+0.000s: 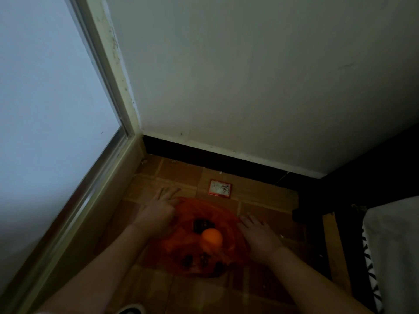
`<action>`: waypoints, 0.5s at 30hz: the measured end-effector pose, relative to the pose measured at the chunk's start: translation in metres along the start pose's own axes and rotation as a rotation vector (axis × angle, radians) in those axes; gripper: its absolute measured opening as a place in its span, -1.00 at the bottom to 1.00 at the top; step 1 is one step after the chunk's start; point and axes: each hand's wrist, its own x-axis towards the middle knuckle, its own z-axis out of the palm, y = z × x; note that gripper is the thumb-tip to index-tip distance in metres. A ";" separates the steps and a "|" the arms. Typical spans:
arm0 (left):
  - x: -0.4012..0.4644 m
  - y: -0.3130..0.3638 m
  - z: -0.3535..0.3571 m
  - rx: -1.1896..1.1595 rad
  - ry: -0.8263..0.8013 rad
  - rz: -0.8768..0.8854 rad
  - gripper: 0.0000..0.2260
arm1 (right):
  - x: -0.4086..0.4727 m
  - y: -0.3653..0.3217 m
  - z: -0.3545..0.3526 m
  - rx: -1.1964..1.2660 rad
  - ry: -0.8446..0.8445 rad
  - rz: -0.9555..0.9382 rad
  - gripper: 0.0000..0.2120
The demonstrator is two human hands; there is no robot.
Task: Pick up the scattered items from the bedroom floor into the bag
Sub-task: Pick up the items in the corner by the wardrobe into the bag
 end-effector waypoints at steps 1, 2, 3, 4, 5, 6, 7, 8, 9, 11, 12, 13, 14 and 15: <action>-0.004 0.003 -0.002 -0.008 0.030 0.009 -0.70 | -0.002 -0.005 -0.007 0.022 0.042 -0.018 -0.28; -0.009 0.005 -0.005 -0.014 0.048 0.020 -0.71 | -0.004 -0.010 -0.013 0.037 0.103 -0.042 -0.39; -0.015 0.009 -0.007 -0.017 0.072 0.031 -0.72 | -0.006 -0.015 -0.020 0.040 0.179 -0.067 -0.49; -0.021 0.012 -0.008 -0.028 0.124 0.042 -0.75 | -0.006 -0.020 -0.025 0.039 0.260 -0.085 -0.56; -0.027 0.017 -0.008 -0.049 0.182 0.049 -0.79 | -0.005 -0.025 -0.031 0.043 0.351 -0.096 -0.61; -0.033 0.022 -0.008 -0.080 0.231 0.049 -0.82 | -0.003 -0.030 -0.035 0.051 0.446 -0.104 -0.67; -0.038 0.027 -0.007 -0.104 0.276 0.047 -0.83 | -0.001 -0.033 -0.040 0.060 0.543 -0.113 -0.72; -0.043 0.031 -0.005 -0.123 0.316 0.040 -0.82 | 0.002 -0.036 -0.045 0.071 0.636 -0.123 -0.76; -0.047 0.033 -0.003 -0.134 0.349 0.027 -0.80 | 0.007 -0.039 -0.051 0.095 0.719 -0.131 -0.79; -0.054 0.033 0.001 -0.167 0.370 -0.030 -0.74 | 0.022 -0.041 -0.062 0.188 0.826 -0.113 -0.84; -0.057 0.031 0.002 -0.197 0.370 -0.073 -0.70 | 0.034 -0.041 -0.064 0.242 0.830 -0.083 -0.84; -0.060 0.029 0.002 -0.228 0.366 -0.122 -0.67 | 0.048 -0.038 -0.065 0.292 0.797 -0.046 -0.81; -0.062 0.028 0.001 -0.246 0.367 -0.172 -0.63 | 0.064 -0.034 -0.063 0.337 0.730 -0.006 -0.75; -0.064 0.028 0.000 -0.263 0.367 -0.222 -0.59 | 0.079 -0.029 -0.061 0.365 0.642 0.028 -0.68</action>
